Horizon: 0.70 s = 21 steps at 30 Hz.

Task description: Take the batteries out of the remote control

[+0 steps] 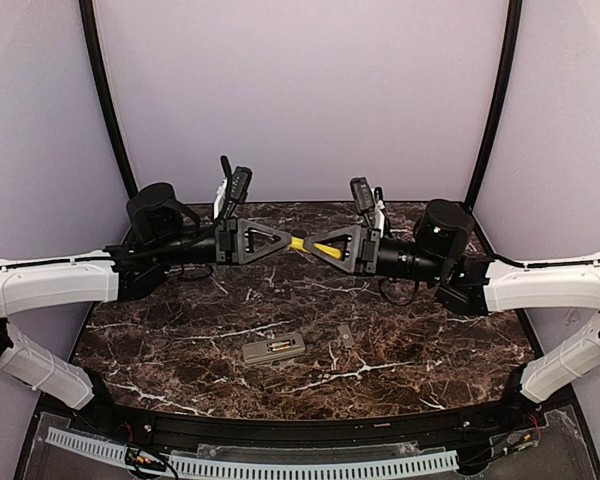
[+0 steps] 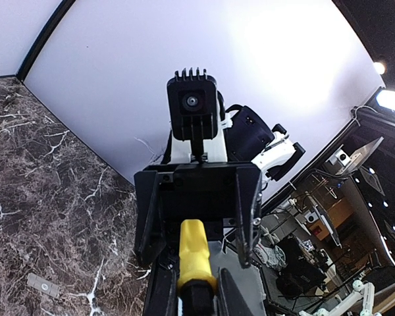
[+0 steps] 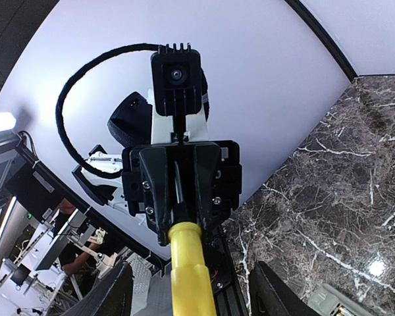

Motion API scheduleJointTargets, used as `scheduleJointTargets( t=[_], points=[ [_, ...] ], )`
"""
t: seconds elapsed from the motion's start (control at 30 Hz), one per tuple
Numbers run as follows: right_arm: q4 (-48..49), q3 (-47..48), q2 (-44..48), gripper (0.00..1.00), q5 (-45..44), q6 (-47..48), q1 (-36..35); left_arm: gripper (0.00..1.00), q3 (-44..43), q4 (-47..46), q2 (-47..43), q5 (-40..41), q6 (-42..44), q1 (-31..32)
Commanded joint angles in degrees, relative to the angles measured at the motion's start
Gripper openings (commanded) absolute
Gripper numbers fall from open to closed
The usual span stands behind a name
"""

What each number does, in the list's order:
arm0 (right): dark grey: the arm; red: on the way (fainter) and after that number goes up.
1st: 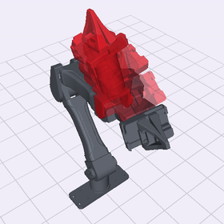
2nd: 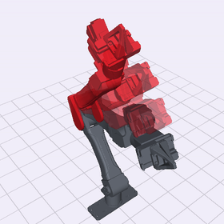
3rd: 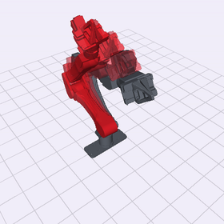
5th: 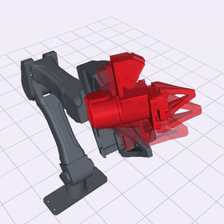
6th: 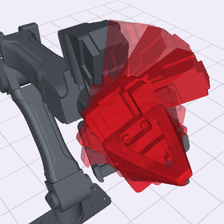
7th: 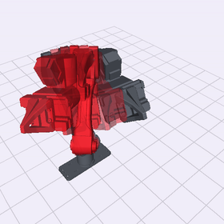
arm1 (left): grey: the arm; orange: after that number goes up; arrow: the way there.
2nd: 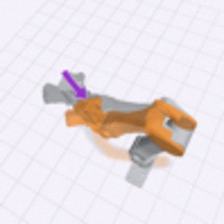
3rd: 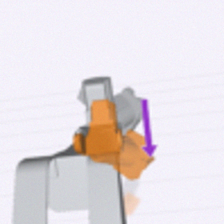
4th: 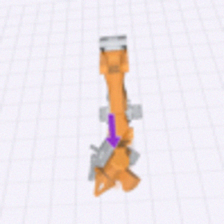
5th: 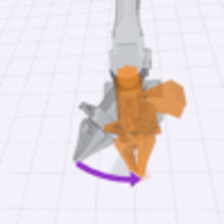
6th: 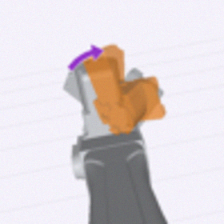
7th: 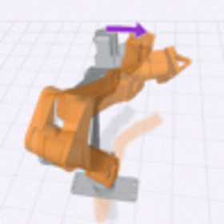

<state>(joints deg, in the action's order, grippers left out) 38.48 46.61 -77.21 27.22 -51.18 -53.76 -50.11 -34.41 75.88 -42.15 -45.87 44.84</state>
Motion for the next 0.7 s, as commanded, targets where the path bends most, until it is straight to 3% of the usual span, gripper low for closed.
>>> scheduleJointTargets(
  t=[0.0,0.67],
  points=[
    [3.3,1.5,-1.1,0.52,0.1,-0.3,-0.8,0.0,1.2,-3.6,0.0,0.2,-0.4,-0.3],
    [1.7,4.1,-3.1,0.17,2.5,0.8,-0.9,0.0,1.2,-2.2,0.5,0.1,0.7,-0.2]
  ],
)
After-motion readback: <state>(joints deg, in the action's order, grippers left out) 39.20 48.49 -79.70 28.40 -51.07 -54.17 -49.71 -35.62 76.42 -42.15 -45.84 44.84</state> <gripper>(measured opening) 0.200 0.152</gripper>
